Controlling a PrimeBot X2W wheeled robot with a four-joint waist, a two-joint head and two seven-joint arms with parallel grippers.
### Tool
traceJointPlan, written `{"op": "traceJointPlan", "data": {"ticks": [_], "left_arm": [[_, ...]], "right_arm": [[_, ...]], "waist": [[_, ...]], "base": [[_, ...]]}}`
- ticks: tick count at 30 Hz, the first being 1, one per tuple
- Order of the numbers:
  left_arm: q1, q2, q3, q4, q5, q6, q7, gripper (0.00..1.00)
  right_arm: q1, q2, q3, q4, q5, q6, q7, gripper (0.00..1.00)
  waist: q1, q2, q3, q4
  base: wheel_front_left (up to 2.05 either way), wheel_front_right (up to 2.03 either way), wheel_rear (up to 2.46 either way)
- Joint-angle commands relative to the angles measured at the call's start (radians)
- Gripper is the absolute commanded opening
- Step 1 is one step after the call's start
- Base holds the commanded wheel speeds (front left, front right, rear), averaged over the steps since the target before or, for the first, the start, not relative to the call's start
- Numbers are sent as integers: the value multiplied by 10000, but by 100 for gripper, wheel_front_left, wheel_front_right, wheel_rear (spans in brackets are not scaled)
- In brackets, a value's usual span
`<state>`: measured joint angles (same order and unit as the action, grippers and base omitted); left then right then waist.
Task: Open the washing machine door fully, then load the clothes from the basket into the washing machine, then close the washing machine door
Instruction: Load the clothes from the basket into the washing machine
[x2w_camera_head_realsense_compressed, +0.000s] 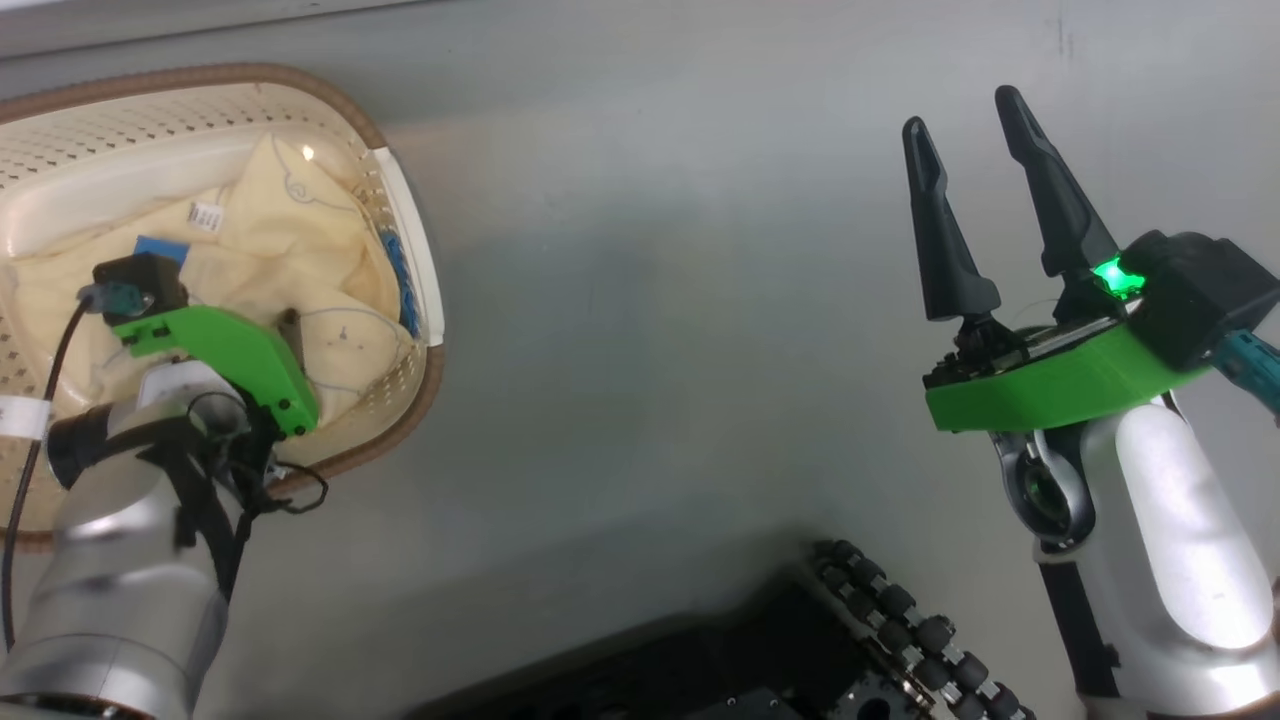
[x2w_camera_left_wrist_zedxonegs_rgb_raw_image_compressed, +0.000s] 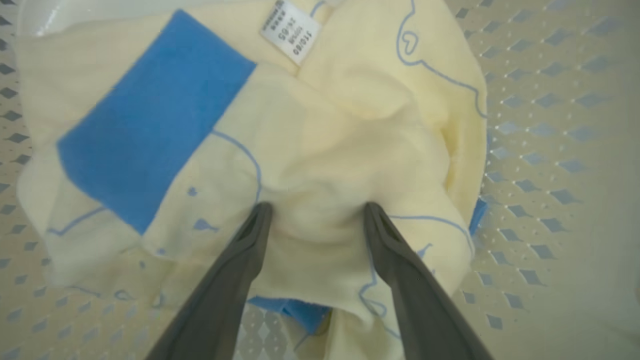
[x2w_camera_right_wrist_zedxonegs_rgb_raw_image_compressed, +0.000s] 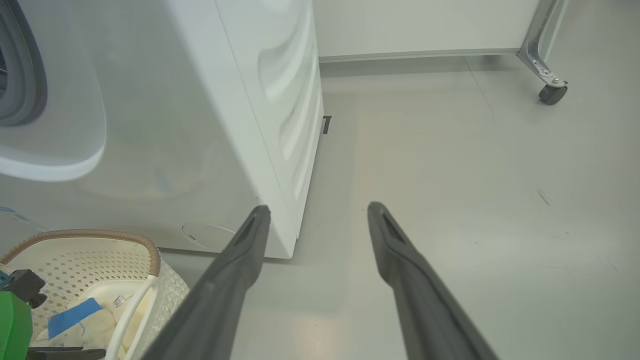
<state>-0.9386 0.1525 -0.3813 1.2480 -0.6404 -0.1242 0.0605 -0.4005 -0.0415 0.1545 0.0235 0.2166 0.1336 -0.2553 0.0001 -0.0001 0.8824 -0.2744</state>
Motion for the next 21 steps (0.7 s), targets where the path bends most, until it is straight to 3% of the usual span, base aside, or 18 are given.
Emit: {"op": "traceJointPlan", "data": {"ticks": [1, 9, 10, 11, 12, 21], "left_arm": [[72, 458, 265, 67, -98, -1, 82, 100], [-185, 636, 318, 265, -155, 504, 126, 100], [-191, 646, 309, 282, -151, 558, 125, 77], [-199, 654, 302, 297, -150, 615, 117, 35], [-204, 657, 289, 309, -136, 692, 72, 0], [-13, 515, 156, 374, -109, 908, -201, 0]], "right_arm": [[131, -87, 244, -313, 100, -29, -63, 100], [72, -87, 315, -429, 292, -29, -64, 100], [79, -87, 314, -441, 301, -29, -64, 100], [84, -87, 313, -453, 309, -29, -64, 100], [90, -87, 304, -460, 310, -29, -64, 100], [174, -87, -1, -428, 166, -29, -64, 100]], "waist": [[-1, 1, 308, -190], [-1, 1, 711, -485], [-1, 1, 734, -505], [-1, 1, 754, -523], [-1, 1, 763, -528], [-1, 1, 537, -241]], "base": [[0, 0, 0], [0, 0, 0], [0, 0, 0], [0, 0, 0], [0, 0, 0], [0, 0, 0]]}}
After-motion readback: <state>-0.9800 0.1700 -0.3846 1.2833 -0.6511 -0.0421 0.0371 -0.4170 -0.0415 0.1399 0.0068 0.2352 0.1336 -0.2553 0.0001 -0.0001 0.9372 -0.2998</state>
